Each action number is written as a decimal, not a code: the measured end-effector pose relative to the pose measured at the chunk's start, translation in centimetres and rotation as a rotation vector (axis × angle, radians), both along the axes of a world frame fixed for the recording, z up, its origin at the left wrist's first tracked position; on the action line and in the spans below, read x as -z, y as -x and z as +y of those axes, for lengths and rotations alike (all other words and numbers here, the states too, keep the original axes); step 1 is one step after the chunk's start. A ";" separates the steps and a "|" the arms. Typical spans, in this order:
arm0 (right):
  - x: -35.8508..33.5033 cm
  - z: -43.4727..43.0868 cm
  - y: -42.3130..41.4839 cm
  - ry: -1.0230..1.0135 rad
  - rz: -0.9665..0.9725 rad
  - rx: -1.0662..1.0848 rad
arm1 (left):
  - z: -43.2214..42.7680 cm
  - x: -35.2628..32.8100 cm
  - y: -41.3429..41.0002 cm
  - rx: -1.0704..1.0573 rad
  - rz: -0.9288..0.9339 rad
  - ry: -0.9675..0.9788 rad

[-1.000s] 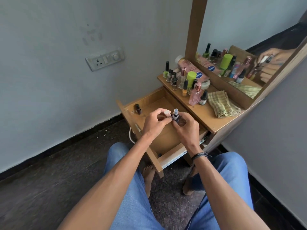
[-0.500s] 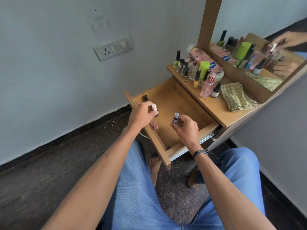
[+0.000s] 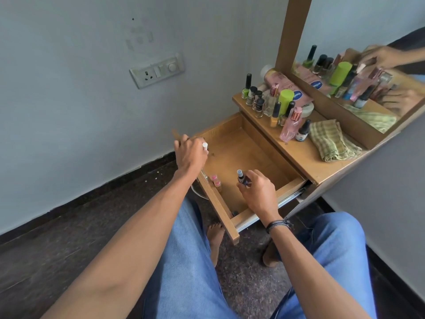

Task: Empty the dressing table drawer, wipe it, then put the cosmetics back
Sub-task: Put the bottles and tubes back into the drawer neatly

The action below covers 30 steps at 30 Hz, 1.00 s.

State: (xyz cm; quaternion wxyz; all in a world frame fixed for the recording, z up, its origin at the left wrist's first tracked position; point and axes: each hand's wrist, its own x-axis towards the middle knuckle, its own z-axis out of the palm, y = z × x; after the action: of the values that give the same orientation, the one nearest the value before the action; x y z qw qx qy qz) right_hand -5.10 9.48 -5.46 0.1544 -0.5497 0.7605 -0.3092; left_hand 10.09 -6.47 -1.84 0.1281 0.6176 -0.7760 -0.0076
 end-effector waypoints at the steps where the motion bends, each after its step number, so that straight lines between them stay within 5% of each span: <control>1: 0.0 0.0 0.0 -0.004 0.004 -0.004 | -0.4 0.2 -0.1 -0.033 -0.021 0.009; 30: -0.1 0.1 -0.6 -0.021 0.099 -0.008 | -3.2 1.2 1.0 0.031 -0.142 -0.001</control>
State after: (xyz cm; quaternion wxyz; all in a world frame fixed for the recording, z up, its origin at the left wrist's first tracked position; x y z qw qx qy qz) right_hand -4.50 9.55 -5.41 0.1237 -0.5656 0.7683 -0.2730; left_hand 9.09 -9.66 -3.05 0.0723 0.6044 -0.7927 0.0338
